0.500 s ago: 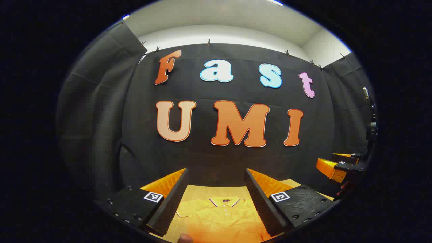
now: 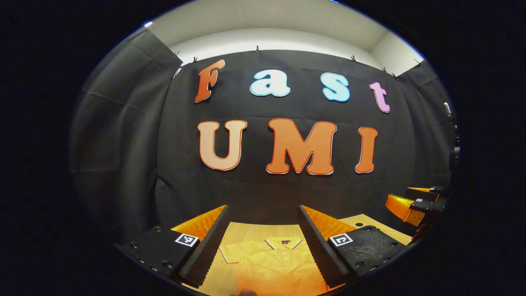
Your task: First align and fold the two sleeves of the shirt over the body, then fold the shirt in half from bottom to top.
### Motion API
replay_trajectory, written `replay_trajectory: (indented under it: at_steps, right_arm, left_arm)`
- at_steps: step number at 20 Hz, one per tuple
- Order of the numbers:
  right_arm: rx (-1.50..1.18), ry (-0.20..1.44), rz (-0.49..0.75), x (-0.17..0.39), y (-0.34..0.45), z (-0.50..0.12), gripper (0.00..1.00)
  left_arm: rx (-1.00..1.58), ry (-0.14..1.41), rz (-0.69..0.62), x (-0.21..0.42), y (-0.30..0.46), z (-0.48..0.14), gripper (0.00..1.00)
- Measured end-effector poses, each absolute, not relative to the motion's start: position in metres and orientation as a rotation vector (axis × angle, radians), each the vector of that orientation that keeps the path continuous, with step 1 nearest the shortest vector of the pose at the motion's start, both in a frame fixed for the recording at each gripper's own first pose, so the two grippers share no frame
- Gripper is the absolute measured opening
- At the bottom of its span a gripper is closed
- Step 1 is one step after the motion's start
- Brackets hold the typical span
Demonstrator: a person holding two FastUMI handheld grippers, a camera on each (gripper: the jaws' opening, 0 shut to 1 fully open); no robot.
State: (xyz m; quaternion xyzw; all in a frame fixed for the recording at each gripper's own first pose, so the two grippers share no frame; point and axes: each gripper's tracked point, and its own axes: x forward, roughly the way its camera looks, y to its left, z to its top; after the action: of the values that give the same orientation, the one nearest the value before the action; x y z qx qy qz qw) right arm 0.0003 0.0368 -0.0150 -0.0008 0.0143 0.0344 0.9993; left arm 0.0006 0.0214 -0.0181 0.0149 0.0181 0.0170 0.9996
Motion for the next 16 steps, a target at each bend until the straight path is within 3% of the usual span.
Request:
replay_trajectory:
  at_steps: [7,12,16]
  right_arm:
    - [-0.026,0.054,0.071,-0.006,0.064,-0.022,0.98]
    - [0.001,0.126,-0.002,0.002,0.058,-0.038,0.98]
    - [0.025,0.285,-0.049,0.019,0.047,-0.082,0.98]
  left_arm:
    - [0.114,0.038,0.011,-0.005,0.045,-0.024,1.0]
    - [0.14,0.024,-0.037,-0.019,0.059,-0.022,1.0]
    - [0.156,0.018,-0.062,-0.041,0.074,-0.022,0.99]
